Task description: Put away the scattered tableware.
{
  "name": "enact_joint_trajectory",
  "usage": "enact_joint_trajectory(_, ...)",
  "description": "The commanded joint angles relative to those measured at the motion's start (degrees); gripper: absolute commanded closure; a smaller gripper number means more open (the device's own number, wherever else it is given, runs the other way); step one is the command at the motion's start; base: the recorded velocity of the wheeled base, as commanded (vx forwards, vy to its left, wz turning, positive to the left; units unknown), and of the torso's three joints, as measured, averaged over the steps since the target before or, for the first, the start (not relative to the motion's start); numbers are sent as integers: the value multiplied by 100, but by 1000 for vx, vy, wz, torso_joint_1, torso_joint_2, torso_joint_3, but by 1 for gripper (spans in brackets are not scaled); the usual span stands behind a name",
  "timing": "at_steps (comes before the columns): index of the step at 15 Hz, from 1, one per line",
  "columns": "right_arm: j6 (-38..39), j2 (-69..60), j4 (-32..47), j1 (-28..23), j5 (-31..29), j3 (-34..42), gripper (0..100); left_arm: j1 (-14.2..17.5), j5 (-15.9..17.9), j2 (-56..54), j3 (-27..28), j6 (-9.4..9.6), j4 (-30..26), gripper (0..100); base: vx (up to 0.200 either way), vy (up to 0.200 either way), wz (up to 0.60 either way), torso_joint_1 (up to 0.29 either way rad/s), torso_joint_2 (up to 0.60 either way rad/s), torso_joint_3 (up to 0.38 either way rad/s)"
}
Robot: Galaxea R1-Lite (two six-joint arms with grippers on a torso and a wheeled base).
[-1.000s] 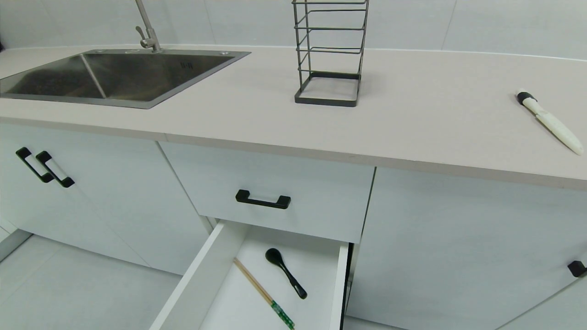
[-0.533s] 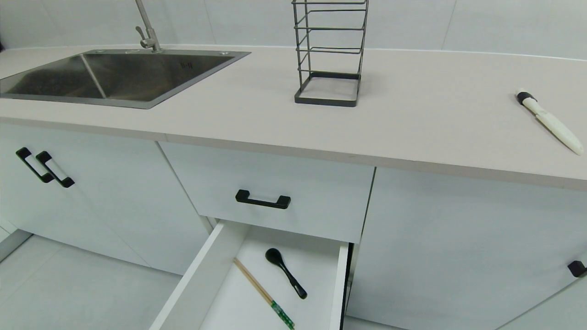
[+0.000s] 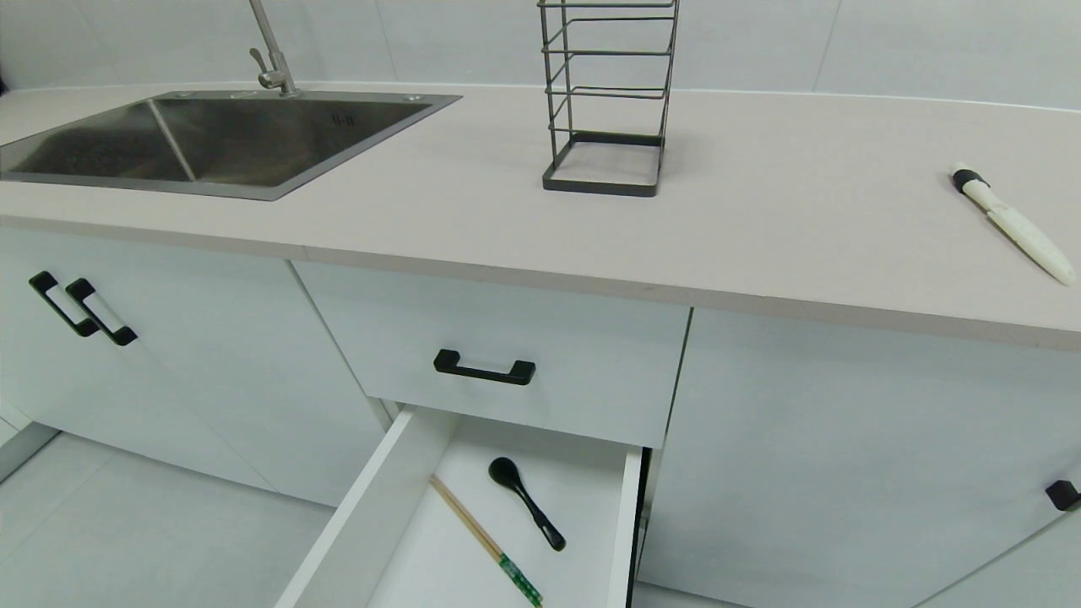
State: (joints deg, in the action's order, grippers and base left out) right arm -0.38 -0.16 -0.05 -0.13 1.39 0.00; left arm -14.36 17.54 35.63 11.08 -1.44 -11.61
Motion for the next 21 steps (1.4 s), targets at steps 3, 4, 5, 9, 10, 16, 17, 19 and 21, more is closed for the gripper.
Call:
enact_joint_trajectory(3,3,16,14,5,2,0,0,-295,-40,585,26,3,-149,0,0,0,0,0,0,0)
enact_joint_trajectory(4,11,16,14,5,2,0,0,-295,-40,858,17,3,-149,0,0,0,0,0,0,0)
enact_joint_trajectory(5,11,16,14,5,2,0,0,-295,-40,1121,26,3,-149,0,0,0,0,0,0,0)
enact_joint_trajectory(9,11,16,14,5,2,0,0,-295,-207,2150,52,21,-123,0,0,0,0,0,0,0)
enact_joint_trajectory(10,11,16,14,5,-7,0,0,-304,-234,2246,52,30,-105,0,0,0,0,0,0,0)
enact_joint_trajectory(16,11,16,14,5,-7,0,0,-304,-823,3336,140,21,115,0,0,0,0,0,0,0)
enact_joint_trajectory(17,11,16,14,5,2,0,0,-304,-867,3696,140,21,589,0,0,0,0,0,0,0)
enact_joint_trajectory(19,11,16,14,5,2,0,0,-304,-902,3820,140,30,677,0,0,0,0,0,0,0)
enact_joint_trajectory(21,11,16,14,5,2,0,0,-339,-902,4074,140,30,835,0,0,0,0,0,0,0)
